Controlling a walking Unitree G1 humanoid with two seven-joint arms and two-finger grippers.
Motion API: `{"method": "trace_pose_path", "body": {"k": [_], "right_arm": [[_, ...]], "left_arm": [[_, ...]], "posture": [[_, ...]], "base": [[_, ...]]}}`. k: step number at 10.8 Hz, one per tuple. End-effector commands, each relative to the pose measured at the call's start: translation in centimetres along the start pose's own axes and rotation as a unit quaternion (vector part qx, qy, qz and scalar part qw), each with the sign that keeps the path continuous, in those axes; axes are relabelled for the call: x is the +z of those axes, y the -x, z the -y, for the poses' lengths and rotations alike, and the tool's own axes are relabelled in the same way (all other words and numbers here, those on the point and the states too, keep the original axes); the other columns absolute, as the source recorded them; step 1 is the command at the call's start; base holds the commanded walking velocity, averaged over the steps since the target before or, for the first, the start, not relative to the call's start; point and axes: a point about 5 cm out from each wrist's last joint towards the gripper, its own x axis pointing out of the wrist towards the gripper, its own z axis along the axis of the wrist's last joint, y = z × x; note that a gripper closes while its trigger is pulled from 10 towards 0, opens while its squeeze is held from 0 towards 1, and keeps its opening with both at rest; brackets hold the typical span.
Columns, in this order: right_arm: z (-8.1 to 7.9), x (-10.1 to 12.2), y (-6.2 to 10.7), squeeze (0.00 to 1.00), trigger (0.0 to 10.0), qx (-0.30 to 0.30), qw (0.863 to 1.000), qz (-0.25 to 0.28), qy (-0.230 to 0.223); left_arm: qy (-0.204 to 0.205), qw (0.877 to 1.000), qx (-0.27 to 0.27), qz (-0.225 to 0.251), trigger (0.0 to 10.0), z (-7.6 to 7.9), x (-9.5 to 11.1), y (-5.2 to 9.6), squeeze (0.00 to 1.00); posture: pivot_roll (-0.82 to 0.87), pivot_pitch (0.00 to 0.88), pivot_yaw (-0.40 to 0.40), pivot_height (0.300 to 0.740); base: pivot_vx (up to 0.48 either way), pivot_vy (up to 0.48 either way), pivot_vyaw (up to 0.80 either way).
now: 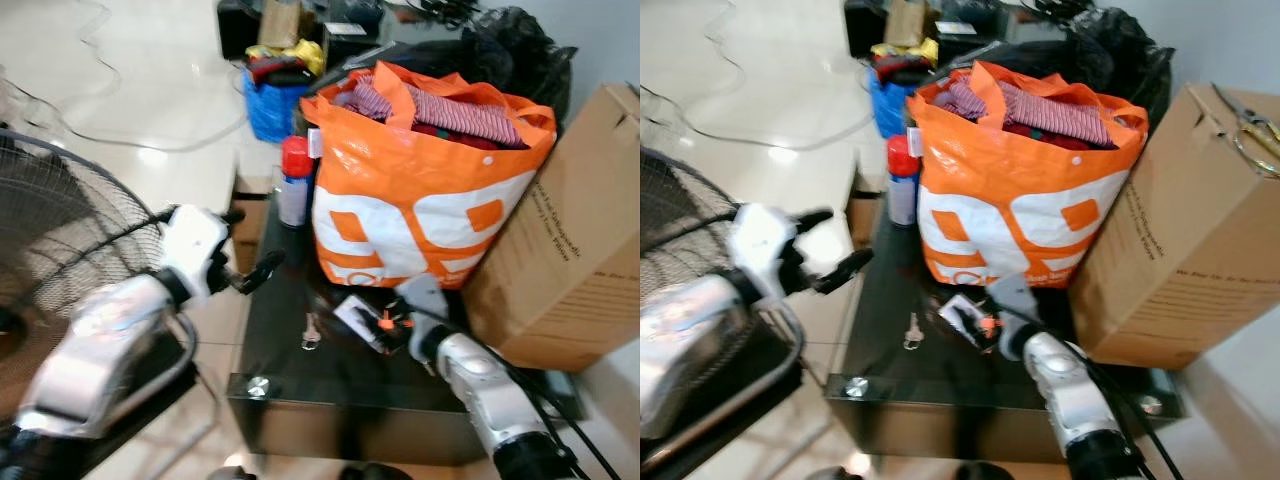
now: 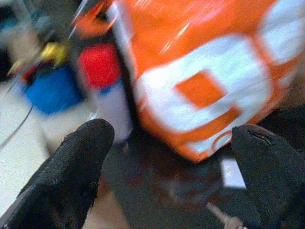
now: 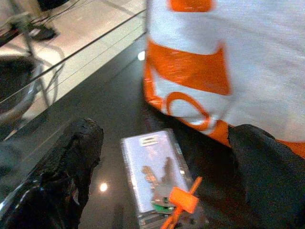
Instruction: Hang keys on a hook
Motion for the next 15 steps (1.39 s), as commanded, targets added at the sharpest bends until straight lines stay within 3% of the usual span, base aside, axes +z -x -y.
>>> {"method": "trace_pose_path", "body": {"k": [1,2,3,5,6,7,8,9,11,13,15], "right_arm": [[0.8,0.0,0.5,0.00,10.0,-0.025,1.000,0.002,-0.007],[1.6,0.8,1.3,0.00,10.0,-0.059,0.998,0.018,-0.033],[2.0,0.9,1.4,0.00,10.0,-0.066,0.997,0.020,-0.038],[2.6,0.9,2.3,0.00,10.0,-0.046,0.999,0.000,0.015],[2.5,0.9,2.4,0.00,10.0,-0.030,0.999,-0.010,0.038],[2.1,1.0,2.3,0.00,10.0,-0.021,0.999,-0.009,0.033],[1.0,0.8,1.6,0.00,10.0,0.013,0.999,-0.014,0.030],[-0.1,0.3,1.1,0.00,10.0,0.054,0.997,-0.034,0.045],[-1.6,-0.6,-0.5,0.00,10.0,0.082,0.992,-0.057,0.076],[-2.9,-1.0,-1.4,0.00,10.0,0.087,0.991,-0.062,0.083],[-3.9,-1.5,-2.2,0.00,10.0,0.100,0.990,-0.064,0.082]], "left_arm": [[-0.008,1.000,0.023,-0.018,10.0,0.2,0.2,-0.1,0.00],[-0.042,0.995,0.081,-0.041,10.0,0.2,0.8,-0.7,0.00],[-0.023,0.996,0.074,-0.043,10.0,0.6,0.9,-0.9,0.00],[0.061,0.995,-0.081,-0.020,10.0,4.4,0.5,-0.7,0.00],[-0.016,0.989,-0.137,-0.054,10.0,4.9,-0.5,0.4,0.00],[-0.028,0.987,-0.151,-0.055,10.0,4.5,-0.4,0.9,0.00],[-0.005,0.982,-0.177,-0.057,10.0,3.5,-0.2,1.9,0.00],[-0.001,0.978,-0.179,-0.104,10.0,2.9,-0.6,2.4,0.00],[-0.001,0.974,-0.159,-0.160,10.0,2.3,-1.2,2.6,0.00],[0.004,0.973,-0.142,-0.182,10.0,2.2,-1.4,3.5,0.00],[0.044,0.976,-0.114,-0.179,10.0,2.0,-0.5,3.1,0.00]], "posture": [[0.03,0.000,-0.016,0.740],[0.02,0.000,-0.014,0.740],[0.01,0.000,-0.013,0.740],[-0.06,0.000,-0.016,0.740],[-0.05,0.000,-0.037,0.740],[-0.04,0.000,-0.061,0.740],[-0.02,0.000,-0.077,0.740],[0.00,0.000,-0.074,0.740],[0.05,0.004,-0.077,0.740],[0.08,0.057,-0.067,0.740],[0.10,0.086,-0.062,0.740]], "base": [[0.000,0.000,0.00],[0.000,0.000,0.00],[0.000,0.000,0.00],[0.000,0.000,0.00],[0.000,0.000,0.00],[0.000,0.000,0.00],[0.000,0.000,0.00],[0.000,0.000,0.00],[0.000,0.000,0.00],[0.000,0.000,0.00],[0.000,0.000,0.00]]}}
